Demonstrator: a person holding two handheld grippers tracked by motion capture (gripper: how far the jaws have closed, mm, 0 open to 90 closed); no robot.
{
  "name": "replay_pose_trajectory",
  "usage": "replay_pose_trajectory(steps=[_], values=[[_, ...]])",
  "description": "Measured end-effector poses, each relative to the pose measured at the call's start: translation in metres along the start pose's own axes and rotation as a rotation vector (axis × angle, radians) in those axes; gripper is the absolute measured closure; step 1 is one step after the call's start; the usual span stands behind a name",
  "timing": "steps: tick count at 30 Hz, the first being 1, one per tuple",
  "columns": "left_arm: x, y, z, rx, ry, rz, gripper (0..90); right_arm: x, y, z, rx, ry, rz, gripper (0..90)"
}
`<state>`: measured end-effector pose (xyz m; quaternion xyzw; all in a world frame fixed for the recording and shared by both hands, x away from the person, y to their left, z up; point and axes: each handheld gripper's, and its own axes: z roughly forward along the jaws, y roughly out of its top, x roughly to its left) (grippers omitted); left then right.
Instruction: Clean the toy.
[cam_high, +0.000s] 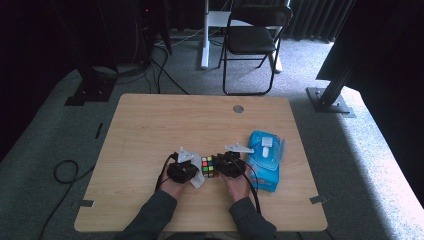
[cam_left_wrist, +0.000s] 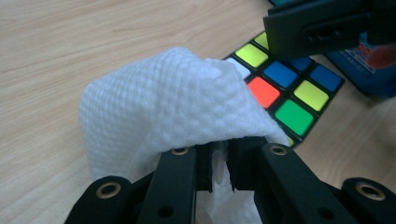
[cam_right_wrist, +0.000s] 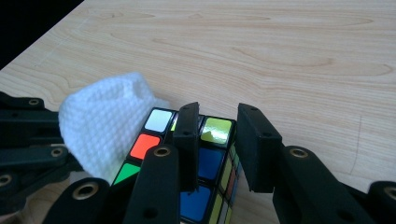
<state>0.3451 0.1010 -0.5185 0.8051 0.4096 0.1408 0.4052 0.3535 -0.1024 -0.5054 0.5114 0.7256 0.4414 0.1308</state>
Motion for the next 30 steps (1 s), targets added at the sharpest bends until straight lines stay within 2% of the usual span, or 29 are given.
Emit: replay_pose_trajectory(steps=[4, 10, 17, 20, 21, 25, 30], values=[[0.0027, 0.003, -0.0011, -0.012, 0.005, 0.0, 82.0, 0.0007, 0.0006, -0.0012, 0.012, -0.006, -0.002, 67.3], [0.0041, 0.0043, -0.0008, -0.012, 0.009, -0.001, 82.0, -0.0033, -0.0013, -0.0049, 0.016, 0.0, 0.023, 64.4], [0.0023, 0.0046, 0.0006, -0.009, 0.004, 0.003, 81.7, -0.005, 0.0003, -0.0026, 0.021, 0.023, 0.033, 66.9], [0.0014, 0.004, 0.0011, -0.007, 0.003, 0.006, 81.6, -0.0045, 0.0007, -0.0023, 0.021, 0.014, 0.027, 64.0], [0.001, 0.0032, 0.0013, -0.004, 0.006, 0.01, 81.6, -0.0054, 0.0, -0.0041, 0.015, 0.025, 0.038, 60.1], [0.0007, 0.0026, 0.0021, -0.003, 0.008, 0.009, 81.5, -0.0059, -0.0007, -0.0079, -0.002, 0.035, 0.047, 61.1], [0.0007, 0.003, 0.002, -0.002, 0.009, 0.012, 81.5, -0.0057, -0.0019, -0.0052, 0.014, 0.029, 0.049, 64.4]])
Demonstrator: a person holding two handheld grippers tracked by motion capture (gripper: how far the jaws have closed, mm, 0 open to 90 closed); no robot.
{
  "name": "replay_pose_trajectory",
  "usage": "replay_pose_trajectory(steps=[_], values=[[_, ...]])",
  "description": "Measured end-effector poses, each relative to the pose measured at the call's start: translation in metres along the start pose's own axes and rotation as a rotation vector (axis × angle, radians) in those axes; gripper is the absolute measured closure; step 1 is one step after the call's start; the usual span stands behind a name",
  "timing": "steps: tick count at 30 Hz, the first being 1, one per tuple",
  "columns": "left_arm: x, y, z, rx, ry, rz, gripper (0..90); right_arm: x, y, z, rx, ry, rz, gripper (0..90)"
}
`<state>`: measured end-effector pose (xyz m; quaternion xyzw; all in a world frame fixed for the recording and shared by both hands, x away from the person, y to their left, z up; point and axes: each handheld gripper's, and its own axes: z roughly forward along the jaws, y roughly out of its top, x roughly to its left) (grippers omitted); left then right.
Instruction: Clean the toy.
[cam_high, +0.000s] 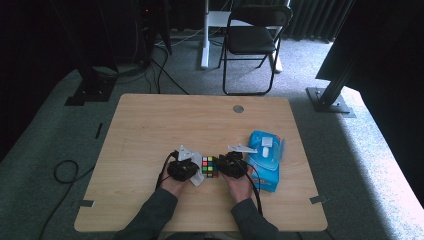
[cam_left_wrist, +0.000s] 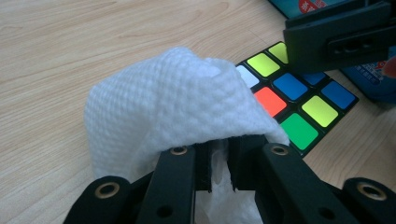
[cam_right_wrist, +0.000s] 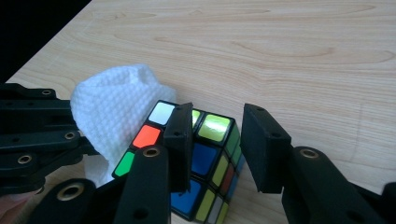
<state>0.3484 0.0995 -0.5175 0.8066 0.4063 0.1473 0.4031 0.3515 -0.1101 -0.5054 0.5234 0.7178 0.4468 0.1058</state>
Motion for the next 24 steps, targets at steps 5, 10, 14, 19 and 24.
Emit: replay_pose_trajectory(steps=[5, 10, 14, 19, 24], values=[[-0.0001, -0.0004, 0.0, -0.002, -0.001, 0.0, 81.5, 0.0008, 0.001, 0.0032, -0.002, -0.007, -0.001, 68.2], [0.0003, -0.0003, 0.0002, -0.003, 0.001, 0.0, 81.5, -0.0008, 0.0033, 0.0052, 0.001, 0.002, -0.015, 69.2], [0.002, 0.0016, -0.0008, -0.011, 0.0, -0.002, 81.5, -0.0009, 0.0033, 0.0062, -0.004, 0.003, -0.021, 69.3], [0.0028, 0.0057, -0.0003, -0.015, 0.001, 0.007, 81.7, -0.0004, 0.0029, 0.0063, -0.006, 0.001, -0.024, 69.4], [0.0031, 0.0066, 0.0011, -0.015, 0.006, -0.01, 82.5, 0.0003, 0.0017, 0.0061, -0.014, -0.002, -0.024, 69.5]])
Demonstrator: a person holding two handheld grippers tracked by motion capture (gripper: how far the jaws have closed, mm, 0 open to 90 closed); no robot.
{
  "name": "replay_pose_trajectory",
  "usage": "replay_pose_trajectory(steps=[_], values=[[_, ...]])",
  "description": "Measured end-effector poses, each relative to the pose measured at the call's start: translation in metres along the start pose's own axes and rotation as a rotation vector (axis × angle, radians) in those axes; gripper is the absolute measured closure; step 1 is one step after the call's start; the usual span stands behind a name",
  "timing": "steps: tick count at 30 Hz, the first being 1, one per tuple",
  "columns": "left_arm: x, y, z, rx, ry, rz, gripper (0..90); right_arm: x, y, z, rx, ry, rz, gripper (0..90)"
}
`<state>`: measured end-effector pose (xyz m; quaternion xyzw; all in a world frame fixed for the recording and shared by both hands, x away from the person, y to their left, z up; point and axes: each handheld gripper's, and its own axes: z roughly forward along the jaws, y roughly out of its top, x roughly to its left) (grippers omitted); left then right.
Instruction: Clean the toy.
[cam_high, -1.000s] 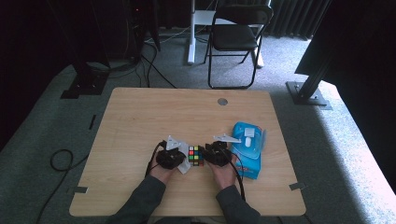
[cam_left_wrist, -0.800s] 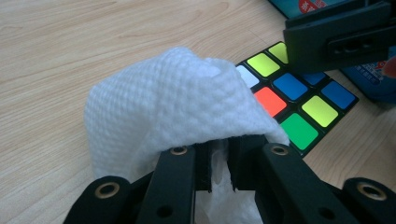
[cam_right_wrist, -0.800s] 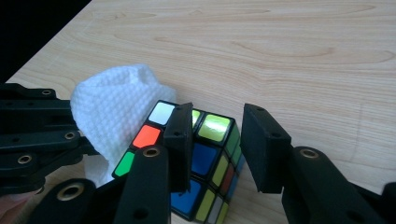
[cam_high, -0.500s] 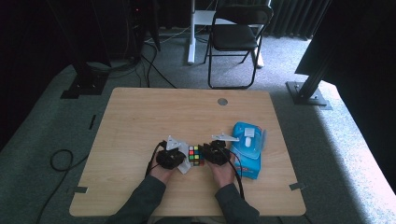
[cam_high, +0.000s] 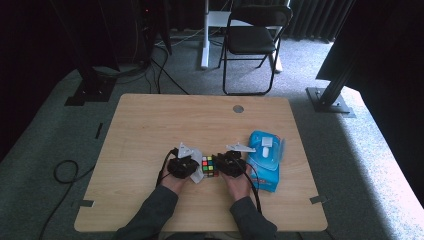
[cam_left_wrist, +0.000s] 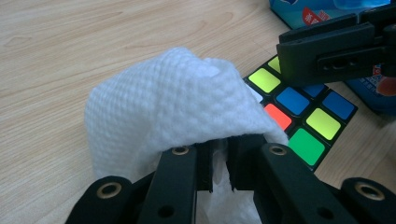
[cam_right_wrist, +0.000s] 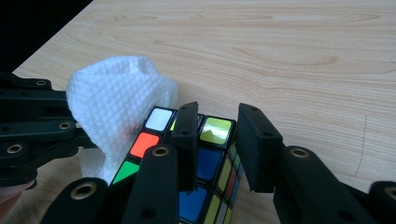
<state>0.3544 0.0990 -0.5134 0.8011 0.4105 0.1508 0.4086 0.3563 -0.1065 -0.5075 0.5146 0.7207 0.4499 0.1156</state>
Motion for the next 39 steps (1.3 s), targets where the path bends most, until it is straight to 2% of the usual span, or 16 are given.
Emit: replay_pose_trajectory(steps=[8, 11, 14, 16, 20, 32, 36, 39], values=[[0.0, -0.004, 0.001, 0.005, 0.004, -0.012, 82.8, 0.0, -0.001, 0.0, -0.008, -0.003, 0.0, 69.5], [-0.002, -0.009, 0.007, 0.039, 0.017, -0.01, 83.0, 0.0, -0.001, 0.0, -0.009, -0.004, 0.001, 69.6], [-0.002, -0.015, 0.014, 0.067, 0.017, -0.025, 83.6, 0.001, -0.002, 0.0, -0.013, -0.006, 0.002, 69.6], [-0.003, -0.019, 0.019, 0.09, 0.03, -0.008, 83.6, 0.001, -0.002, 0.0, -0.015, -0.006, 0.002, 69.6], [-0.004, -0.02, 0.019, 0.086, 0.035, 0.003, 83.8, 0.001, -0.002, 0.0, -0.017, -0.005, 0.001, 69.6], [-0.004, -0.022, 0.019, 0.075, 0.035, -0.01, 83.4, 0.0, -0.004, 0.0, -0.028, -0.005, 0.006, 69.5], [-0.004, -0.022, 0.019, 0.076, 0.039, 0.005, 83.1, 0.0, -0.004, 0.0, -0.03, -0.002, 0.008, 69.4], [-0.007, -0.023, 0.019, 0.075, 0.056, 0.035, 82.3, 0.0, -0.004, 0.0, -0.029, -0.001, 0.006, 69.4]])
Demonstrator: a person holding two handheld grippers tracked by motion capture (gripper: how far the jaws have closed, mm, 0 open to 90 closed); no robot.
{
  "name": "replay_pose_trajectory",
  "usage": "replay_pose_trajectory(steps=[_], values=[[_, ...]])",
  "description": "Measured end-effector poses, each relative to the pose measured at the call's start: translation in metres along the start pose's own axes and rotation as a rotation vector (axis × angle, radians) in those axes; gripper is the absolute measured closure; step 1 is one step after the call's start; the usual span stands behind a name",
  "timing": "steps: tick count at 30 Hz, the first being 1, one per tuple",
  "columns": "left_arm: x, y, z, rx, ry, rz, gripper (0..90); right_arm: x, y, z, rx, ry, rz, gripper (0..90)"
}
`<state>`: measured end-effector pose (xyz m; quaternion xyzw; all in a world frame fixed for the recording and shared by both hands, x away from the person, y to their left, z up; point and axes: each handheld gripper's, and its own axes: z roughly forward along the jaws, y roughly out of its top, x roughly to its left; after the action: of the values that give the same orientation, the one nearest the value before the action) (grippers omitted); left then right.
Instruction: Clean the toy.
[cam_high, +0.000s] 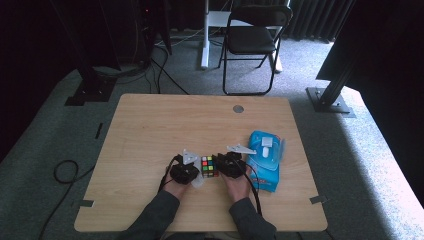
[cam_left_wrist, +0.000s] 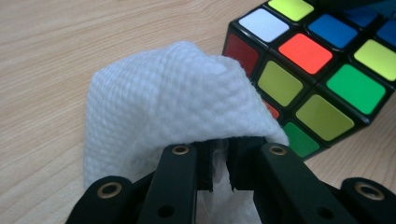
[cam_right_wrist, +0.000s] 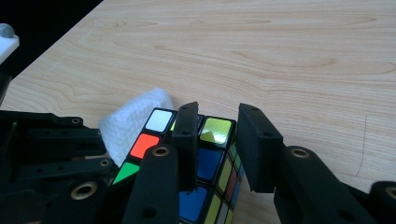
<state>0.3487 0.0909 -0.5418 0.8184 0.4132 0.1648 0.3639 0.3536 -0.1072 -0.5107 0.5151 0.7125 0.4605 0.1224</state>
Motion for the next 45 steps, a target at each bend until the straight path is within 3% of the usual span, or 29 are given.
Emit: replay_pose_trajectory(steps=[5, 15, 25, 33, 39, 45], values=[[-0.001, -0.002, -0.001, -0.001, 0.017, 0.03, 81.3, 0.0, 0.0, 0.0, -0.001, 0.001, 0.003, 69.4], [-0.002, -0.001, -0.002, -0.001, 0.005, -0.008, 81.7, 0.0, -0.001, 0.0, -0.007, 0.0, 0.008, 69.4], [0.002, 0.017, -0.02, -0.089, -0.017, -0.025, 82.1, 0.0, -0.001, 0.0, -0.013, -0.004, 0.008, 69.3], [-0.005, 0.017, -0.028, -0.106, -0.022, -0.005, 81.8, -0.001, -0.001, 0.0, -0.012, -0.003, 0.008, 69.3], [-0.009, 0.009, -0.028, -0.083, -0.009, -0.012, 81.4, -0.001, -0.001, 0.0, -0.012, -0.002, 0.008, 69.2], [-0.009, 0.001, -0.011, -0.015, 0.009, -0.022, 82.5, -0.001, -0.001, 0.0, -0.012, -0.002, 0.016, 69.3]])
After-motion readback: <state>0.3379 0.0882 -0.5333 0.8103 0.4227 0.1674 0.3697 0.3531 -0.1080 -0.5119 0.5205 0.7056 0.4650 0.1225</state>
